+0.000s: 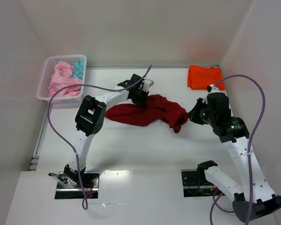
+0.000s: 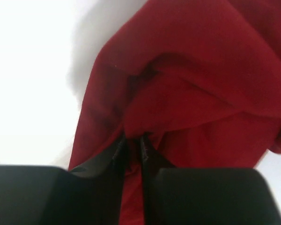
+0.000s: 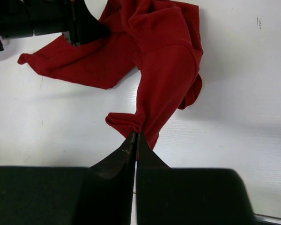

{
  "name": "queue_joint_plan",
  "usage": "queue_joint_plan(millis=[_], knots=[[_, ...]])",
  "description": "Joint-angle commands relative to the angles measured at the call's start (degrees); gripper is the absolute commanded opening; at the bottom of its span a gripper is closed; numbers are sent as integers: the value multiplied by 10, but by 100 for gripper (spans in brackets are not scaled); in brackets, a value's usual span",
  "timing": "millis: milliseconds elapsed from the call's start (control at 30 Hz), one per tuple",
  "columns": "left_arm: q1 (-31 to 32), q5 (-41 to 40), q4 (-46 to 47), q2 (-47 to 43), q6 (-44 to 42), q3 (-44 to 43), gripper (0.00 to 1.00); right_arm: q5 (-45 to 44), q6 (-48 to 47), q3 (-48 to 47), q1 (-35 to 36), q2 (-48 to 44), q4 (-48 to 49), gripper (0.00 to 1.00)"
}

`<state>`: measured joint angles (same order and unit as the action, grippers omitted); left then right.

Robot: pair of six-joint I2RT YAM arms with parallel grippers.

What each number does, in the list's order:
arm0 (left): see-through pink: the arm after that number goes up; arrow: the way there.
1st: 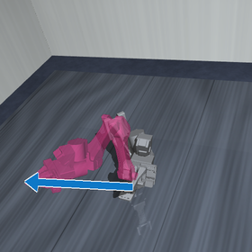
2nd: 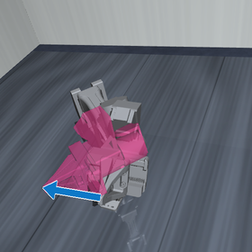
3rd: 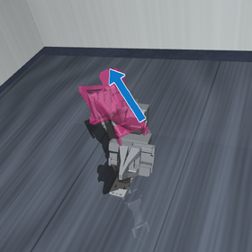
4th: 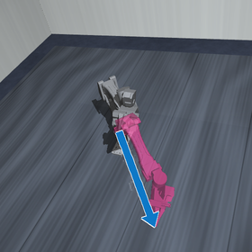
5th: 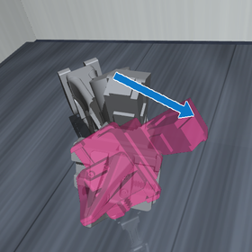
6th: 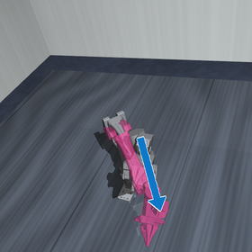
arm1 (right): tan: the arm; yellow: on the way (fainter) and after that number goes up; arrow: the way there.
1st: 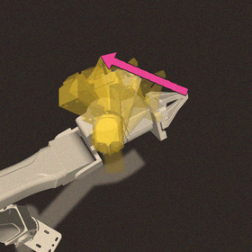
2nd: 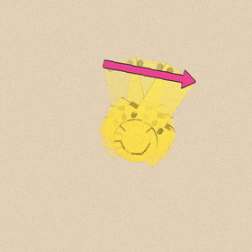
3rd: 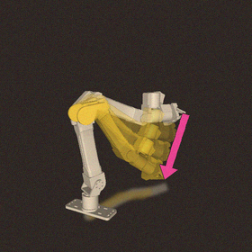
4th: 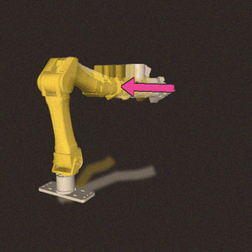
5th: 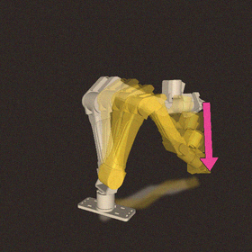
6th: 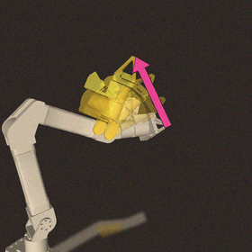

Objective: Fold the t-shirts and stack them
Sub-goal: Flatten out the tshirt

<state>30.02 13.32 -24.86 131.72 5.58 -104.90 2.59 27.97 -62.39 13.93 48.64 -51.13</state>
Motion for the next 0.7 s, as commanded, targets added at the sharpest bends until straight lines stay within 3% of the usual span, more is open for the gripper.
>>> queue_joint_plan(millis=[0,200,333,667], knots=[[-2,7,-6,-51,10,48,21,-7,-15,-5,-3,6,15,1],[-2,7,-27,-140,10,124,13,-13,-20,-5,-3,11,21,1],[-2,-1,-34,-204,21,174,13,-13,-14,-5,-3,11,31,1],[-2,-7,-63,-331,58,208,7,-7,-9,-4,-3,22,48,1]])
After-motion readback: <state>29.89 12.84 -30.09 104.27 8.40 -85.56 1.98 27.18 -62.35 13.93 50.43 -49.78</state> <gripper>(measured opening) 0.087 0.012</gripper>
